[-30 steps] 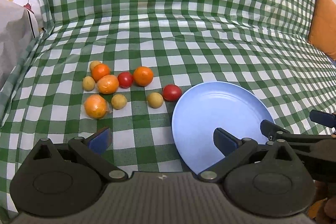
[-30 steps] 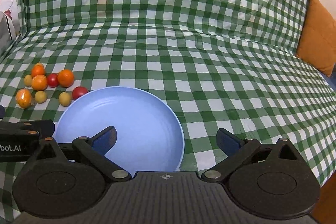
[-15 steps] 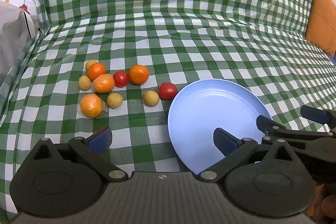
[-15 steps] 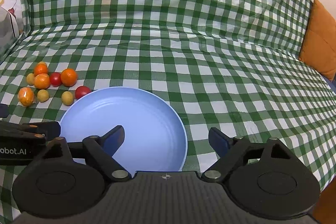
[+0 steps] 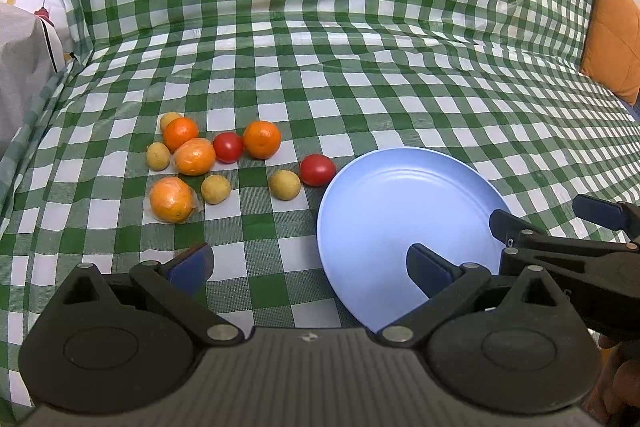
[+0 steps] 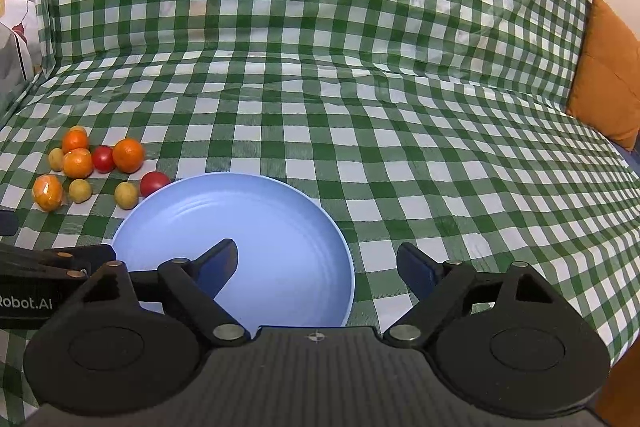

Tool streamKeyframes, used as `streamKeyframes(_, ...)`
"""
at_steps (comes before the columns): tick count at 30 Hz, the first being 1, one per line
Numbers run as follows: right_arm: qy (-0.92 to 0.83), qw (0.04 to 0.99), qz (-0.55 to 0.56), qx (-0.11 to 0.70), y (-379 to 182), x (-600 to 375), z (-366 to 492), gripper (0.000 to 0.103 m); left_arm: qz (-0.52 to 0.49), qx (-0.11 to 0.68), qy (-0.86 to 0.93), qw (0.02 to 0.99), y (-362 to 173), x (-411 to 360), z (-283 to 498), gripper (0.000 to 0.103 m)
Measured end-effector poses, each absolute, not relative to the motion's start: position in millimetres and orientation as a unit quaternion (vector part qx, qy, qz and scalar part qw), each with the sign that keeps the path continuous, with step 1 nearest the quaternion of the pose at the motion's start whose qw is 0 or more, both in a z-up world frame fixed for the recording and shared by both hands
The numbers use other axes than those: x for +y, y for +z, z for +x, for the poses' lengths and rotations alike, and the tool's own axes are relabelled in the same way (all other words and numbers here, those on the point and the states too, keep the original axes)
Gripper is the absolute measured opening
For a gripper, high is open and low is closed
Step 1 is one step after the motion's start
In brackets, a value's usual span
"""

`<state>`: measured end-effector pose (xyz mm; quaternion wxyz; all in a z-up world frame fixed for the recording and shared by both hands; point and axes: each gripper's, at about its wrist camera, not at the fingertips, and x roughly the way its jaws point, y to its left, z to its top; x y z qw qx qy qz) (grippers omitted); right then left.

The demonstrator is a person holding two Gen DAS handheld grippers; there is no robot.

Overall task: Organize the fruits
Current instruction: 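Move both tools toward the fruit cluster beside the blue plate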

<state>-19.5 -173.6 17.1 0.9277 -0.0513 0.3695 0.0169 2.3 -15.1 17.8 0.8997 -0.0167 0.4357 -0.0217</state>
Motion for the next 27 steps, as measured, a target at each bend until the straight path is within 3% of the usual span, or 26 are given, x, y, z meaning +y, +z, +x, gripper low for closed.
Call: streamKeyframes(27,0.015,0.928,-0.044,0.369,17.1,-171.4,-21.1,0.086,-0.016,0.436,-0.031,0.899,17.7,-17.2,0.7,0.103)
